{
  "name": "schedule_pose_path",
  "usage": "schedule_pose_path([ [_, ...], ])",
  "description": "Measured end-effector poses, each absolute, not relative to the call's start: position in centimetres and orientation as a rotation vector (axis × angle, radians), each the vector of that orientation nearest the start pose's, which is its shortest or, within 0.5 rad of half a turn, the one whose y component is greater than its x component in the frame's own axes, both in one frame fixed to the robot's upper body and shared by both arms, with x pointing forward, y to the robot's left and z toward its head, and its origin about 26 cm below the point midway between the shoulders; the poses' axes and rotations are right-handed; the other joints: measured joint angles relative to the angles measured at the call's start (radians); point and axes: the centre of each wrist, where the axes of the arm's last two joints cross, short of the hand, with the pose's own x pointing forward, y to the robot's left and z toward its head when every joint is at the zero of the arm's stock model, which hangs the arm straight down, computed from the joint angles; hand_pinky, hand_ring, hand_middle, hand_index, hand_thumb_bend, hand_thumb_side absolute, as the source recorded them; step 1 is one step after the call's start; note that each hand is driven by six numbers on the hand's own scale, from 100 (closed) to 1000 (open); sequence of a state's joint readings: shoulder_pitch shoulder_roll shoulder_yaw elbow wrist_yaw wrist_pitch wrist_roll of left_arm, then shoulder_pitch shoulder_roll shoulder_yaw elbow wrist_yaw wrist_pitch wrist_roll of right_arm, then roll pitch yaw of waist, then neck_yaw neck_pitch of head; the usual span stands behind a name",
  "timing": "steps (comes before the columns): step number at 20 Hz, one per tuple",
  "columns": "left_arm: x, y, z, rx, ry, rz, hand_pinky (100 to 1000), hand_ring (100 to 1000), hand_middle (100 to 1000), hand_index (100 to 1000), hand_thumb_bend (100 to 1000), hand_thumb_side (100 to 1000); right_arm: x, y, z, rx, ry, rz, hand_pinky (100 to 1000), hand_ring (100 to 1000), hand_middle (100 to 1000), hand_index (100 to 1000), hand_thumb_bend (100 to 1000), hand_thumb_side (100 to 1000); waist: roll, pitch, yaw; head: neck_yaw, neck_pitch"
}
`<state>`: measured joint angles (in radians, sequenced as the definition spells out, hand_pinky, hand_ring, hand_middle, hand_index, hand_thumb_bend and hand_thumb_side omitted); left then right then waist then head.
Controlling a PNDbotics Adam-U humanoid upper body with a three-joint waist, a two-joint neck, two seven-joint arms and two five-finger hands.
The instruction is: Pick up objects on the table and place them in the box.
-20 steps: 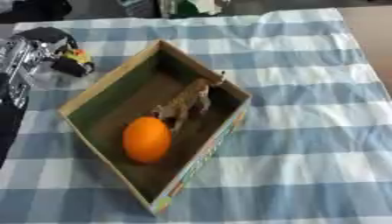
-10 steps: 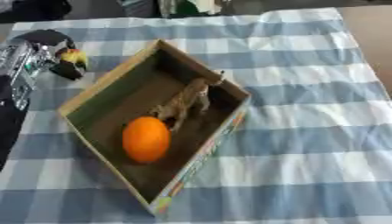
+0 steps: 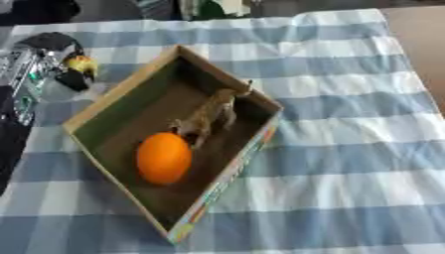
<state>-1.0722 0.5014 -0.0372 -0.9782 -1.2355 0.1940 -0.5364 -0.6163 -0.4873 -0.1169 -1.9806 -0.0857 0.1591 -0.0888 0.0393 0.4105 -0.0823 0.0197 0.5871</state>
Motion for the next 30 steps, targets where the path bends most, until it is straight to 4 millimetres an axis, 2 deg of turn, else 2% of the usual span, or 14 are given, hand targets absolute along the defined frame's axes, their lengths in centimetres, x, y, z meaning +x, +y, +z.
schedule_pose_path([
  [5,47.2,28.6,29.9,1.322,-1.134,-1.15,340,527,469,619,100,284,30.8,-27.9,31.7,-0.316,-2.452,0.275,807,945,657,839,204,600,-0.002,-0.001,0.003,-0.01,0.001],
  [12,45.6,26.7,32.2,1.443,-1.298,-1.113,316,511,456,600,100,293,30.8,-27.8,31.6,-0.308,-2.451,0.27,807,945,657,838,201,598,-0.002,-0.023,0.01,-0.016,0.014],
  [18,44.0,24.6,33.8,1.482,-1.402,-1.152,294,495,443,581,100,293,30.9,-27.8,31.3,-0.307,-2.443,0.264,806,944,657,838,199,590,-0.001,-0.037,0.014,-0.021,0.026],
  [24,41.3,21.4,34.6,1.292,-1.598,-1.333,257,469,410,545,100,298,30.9,-27.8,31.2,-0.301,-2.436,0.262,806,945,658,838,200,587,0.002,-0.049,0.015,-0.024,0.043],
  [30,36.6,17.4,34.7,1.118,-1.819,-1.537,260,472,411,543,100,300,30.9,-27.6,31.1,-0.294,-2.433,0.271,806,945,658,838,200,587,0.01,-0.054,0.015,-0.031,0.046],
])
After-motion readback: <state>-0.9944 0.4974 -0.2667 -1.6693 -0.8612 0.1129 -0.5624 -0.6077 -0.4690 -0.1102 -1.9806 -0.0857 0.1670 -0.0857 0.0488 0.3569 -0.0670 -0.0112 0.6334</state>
